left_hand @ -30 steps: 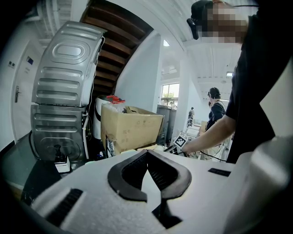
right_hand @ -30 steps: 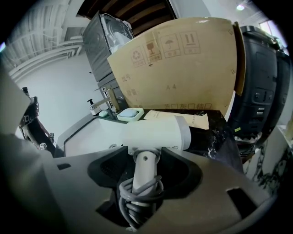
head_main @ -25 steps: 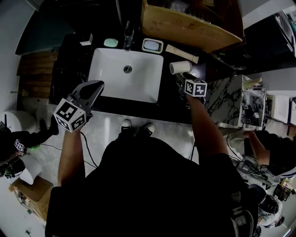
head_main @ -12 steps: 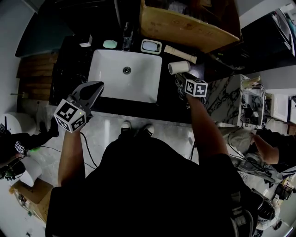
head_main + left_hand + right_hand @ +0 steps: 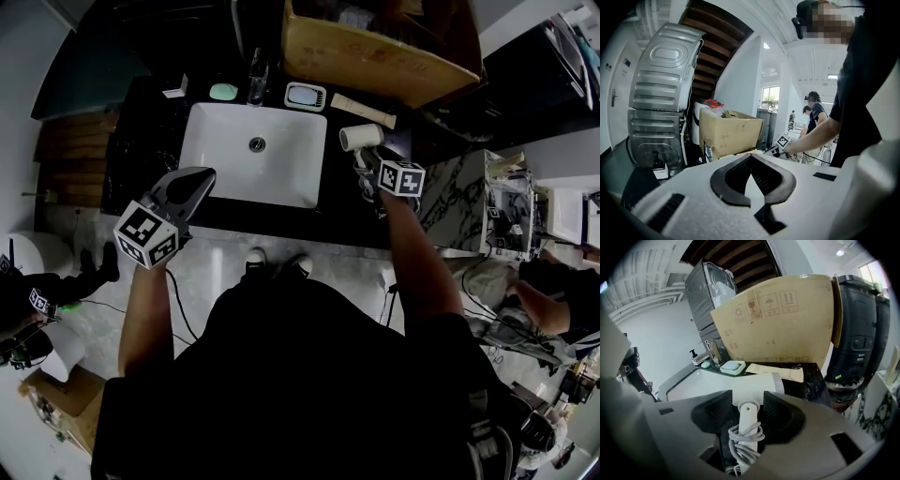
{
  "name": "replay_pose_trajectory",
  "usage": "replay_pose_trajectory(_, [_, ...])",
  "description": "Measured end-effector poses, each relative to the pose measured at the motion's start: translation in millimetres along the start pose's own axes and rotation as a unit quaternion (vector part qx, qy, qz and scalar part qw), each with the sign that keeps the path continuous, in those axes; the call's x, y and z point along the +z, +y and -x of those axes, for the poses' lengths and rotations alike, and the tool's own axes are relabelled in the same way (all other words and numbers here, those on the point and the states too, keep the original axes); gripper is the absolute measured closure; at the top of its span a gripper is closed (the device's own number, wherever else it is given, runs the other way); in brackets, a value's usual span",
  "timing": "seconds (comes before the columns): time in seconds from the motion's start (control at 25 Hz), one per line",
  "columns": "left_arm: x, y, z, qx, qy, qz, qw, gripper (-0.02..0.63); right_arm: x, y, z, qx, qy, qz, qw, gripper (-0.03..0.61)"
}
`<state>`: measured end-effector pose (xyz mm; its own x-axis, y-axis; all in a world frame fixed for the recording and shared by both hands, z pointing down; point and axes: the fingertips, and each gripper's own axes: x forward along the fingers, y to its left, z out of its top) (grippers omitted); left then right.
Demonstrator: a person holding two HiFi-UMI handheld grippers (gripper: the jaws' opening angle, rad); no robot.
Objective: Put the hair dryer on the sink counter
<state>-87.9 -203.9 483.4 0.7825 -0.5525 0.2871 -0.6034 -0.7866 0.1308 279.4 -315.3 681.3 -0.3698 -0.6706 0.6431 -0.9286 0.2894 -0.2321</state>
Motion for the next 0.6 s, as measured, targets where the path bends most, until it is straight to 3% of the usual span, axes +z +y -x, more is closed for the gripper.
replay_pose_trajectory(0.6, [5.8,-17.2,8.4,-0.021,-0.008,-0.009,0.9997,0.600,20.7,3.8,51.6,-0.017,-0.054,-0.047,0.997,0.387])
